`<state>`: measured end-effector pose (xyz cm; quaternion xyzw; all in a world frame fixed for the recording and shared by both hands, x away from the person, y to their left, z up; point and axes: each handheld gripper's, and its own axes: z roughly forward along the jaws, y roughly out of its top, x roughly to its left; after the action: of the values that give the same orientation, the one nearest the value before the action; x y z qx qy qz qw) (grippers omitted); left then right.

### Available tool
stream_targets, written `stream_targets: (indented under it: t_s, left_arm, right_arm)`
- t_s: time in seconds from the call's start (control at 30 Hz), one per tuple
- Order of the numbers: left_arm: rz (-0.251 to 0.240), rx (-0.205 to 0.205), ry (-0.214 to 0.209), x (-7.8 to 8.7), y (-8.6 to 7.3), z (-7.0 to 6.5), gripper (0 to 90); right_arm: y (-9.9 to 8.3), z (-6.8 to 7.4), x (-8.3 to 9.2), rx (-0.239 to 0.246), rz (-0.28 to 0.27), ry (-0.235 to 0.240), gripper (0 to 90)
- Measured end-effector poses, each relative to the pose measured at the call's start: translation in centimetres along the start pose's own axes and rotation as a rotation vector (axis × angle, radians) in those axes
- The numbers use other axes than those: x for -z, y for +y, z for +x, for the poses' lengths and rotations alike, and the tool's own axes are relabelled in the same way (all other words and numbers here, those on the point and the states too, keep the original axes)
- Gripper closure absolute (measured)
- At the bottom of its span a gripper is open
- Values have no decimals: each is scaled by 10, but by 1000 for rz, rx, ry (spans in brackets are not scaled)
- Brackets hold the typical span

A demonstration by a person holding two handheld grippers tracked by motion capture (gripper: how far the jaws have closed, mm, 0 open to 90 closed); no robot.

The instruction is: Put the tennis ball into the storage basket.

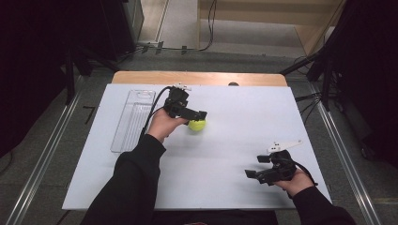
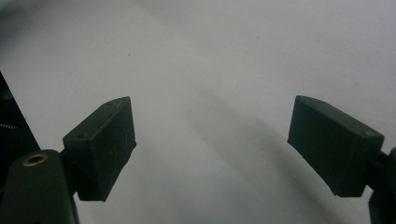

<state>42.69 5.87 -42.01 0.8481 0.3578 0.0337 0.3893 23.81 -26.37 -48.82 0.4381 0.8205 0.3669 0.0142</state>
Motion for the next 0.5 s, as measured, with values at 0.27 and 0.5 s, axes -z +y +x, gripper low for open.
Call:
stream_targets:
  t_s: [0.27, 0.5]
  left_arm:
    - [10, -1, -10, -12, 9, -1, 13]
    - [4, 2, -9, -15, 12, -1, 13]
  right_arm:
    - [1, 0, 0, 1, -2, 4, 131]
    - [0, 0, 0, 0, -5, 6, 131]
